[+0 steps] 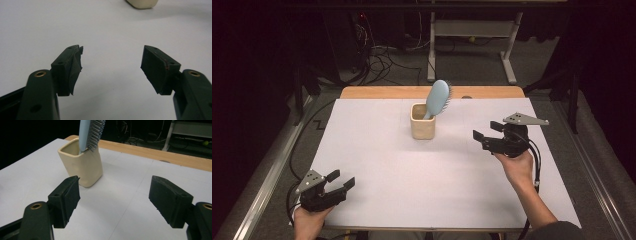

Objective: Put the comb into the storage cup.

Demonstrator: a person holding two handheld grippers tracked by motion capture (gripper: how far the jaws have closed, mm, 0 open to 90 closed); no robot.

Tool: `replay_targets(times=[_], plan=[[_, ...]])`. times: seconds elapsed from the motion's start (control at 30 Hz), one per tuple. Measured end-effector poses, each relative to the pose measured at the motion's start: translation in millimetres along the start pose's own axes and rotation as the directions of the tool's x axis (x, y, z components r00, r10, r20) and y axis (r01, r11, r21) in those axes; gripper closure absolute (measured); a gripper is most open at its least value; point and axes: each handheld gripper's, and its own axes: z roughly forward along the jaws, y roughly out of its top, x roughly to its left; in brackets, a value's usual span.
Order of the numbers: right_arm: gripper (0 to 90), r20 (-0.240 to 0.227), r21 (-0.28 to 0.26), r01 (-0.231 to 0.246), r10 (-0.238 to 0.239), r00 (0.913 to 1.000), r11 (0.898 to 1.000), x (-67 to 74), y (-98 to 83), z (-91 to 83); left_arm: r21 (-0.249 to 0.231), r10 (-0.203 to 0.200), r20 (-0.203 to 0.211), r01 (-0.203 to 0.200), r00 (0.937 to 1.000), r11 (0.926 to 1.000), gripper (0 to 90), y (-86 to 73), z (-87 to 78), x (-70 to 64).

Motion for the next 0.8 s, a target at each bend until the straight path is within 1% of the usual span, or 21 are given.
replay_targets(times=[0.13,0.4,0.67,0.8], plan=[[25.3,0.001,-0.002,0.013,-0.013,0.9999,1.000,0.4,-2.5,-4.4,0.001,-0.001,-0.001,0.001,1.0000,1.0000,33.2,0.1,0.3,0.1],[25.3,0.004,-0.014,0.002,-0.002,1.0000,1.000,-1.8,-8.0,-12.7,0.001,-0.002,0.000,0.002,1.0000,1.0000,33.0,0.1,0.4,0.0],[24.3,0.006,-0.024,0.010,-0.009,0.9999,1.000,-2.2,-12.0,-20.5,0.000,-0.001,-0.001,0.001,1.0000,1.0000,33.1,0.0,0.5,-0.5],[24.2,0.004,-0.032,0.005,-0.005,1.0000,0.999,-2.4,-13.5,-23.8,0.000,-0.001,-0.002,0.001,1.0000,1.0000,33.1,0.0,0.6,-0.5]])
